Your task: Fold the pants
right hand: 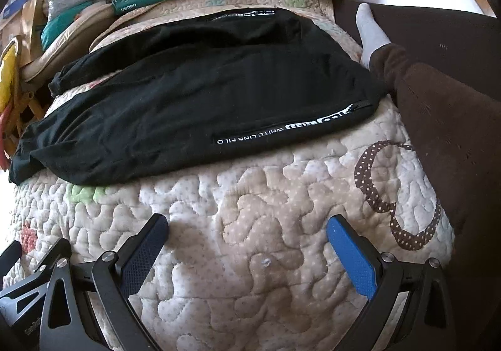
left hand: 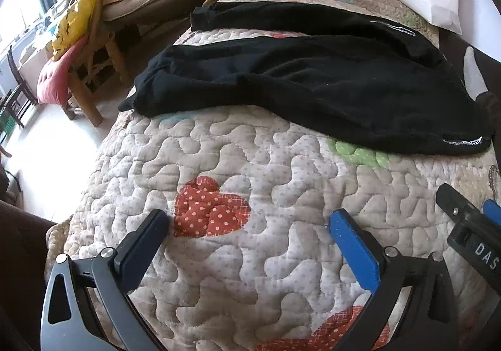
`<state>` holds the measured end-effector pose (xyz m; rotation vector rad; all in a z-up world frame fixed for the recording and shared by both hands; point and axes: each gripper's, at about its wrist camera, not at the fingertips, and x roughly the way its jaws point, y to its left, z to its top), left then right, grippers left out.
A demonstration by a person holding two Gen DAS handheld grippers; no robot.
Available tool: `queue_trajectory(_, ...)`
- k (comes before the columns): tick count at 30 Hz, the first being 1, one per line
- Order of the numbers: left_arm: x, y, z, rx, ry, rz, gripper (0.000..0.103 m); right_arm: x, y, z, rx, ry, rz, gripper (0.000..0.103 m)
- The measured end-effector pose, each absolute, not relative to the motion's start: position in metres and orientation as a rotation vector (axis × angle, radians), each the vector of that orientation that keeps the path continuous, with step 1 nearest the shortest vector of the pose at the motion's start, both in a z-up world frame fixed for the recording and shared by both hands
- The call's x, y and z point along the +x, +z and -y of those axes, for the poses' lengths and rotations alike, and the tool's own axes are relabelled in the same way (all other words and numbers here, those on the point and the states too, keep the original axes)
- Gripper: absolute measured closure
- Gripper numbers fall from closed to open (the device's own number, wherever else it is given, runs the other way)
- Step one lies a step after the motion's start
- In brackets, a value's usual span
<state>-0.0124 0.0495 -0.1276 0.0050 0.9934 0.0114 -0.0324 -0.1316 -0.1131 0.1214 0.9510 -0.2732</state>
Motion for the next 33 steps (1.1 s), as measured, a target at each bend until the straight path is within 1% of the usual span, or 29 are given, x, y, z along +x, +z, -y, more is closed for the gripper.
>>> queue_trajectory(5,-0.017,-0.127,-0.05,0.018,-0.002,-1.0,0.0,-0.027,-0.118,0.137,0.156,-0.262,-0.98,0.0)
queue_trajectory(9,-0.013,-0.123,-0.051,0.023,-0.017,-1.028,0.0,-0.024,-0.119,0.133,0.112,-0.26,-0.997,0.0)
queue_trajectory(10,-0.013,-0.121,-0.05,0.03,-0.023,-1.035,0.003,-0.023,-0.119,0.133,0.107,-0.257,-1.001,0.0)
queue_trajectory(11,-0.01,-0.117,-0.051,0.032,-0.028,-1.037,0.01,-0.021,-0.119,0.134,0.1,-0.25,-1.004,0.0)
queue_trajectory(12,-0.009,-0.111,-0.051,0.034,-0.03,-1.031,0.014,-0.021,-0.118,0.134,0.095,-0.241,-1.006,0.0)
queue_trajectory(13,-0.004,-0.103,-0.053,0.032,-0.034,-1.019,0.017,-0.021,-0.118,0.135,0.095,-0.233,-1.01,0.0)
queue_trajectory(15,0.001,-0.086,-0.058,0.009,-0.044,-0.984,0.017,-0.018,-0.114,0.137,0.101,-0.226,-1.032,0.0)
queue_trajectory(17,0.008,-0.065,-0.066,-0.012,-0.056,-0.938,0.017,-0.016,-0.103,0.141,0.109,-0.215,-1.023,0.001)
queue_trajectory(22,0.044,-0.029,-0.088,-0.012,-0.086,-0.878,0.017,-0.014,-0.042,0.162,0.143,-0.159,-0.876,0.001)
queue_trajectory(24,0.069,-0.023,-0.101,-0.038,-0.095,-0.885,0.017,0.002,-0.02,0.179,0.152,-0.108,-0.866,0.001)
queue_trajectory(28,0.114,-0.018,-0.126,-0.124,-0.136,-0.908,0.017,0.047,0.003,0.221,0.123,-0.091,-0.898,0.002)
queue_trajectory(30,0.141,-0.017,-0.137,-0.17,-0.168,-0.912,0.017,0.076,0.009,0.247,0.094,-0.098,-0.913,0.005)
queue_trajectory(32,0.164,-0.019,-0.14,-0.188,-0.189,-0.916,0.017,0.108,0.008,0.27,0.05,-0.093,-0.935,0.012)
queue_trajectory(33,0.176,-0.02,-0.141,-0.188,-0.202,-0.919,0.017,0.121,0.008,0.281,0.042,-0.092,-0.948,0.013)
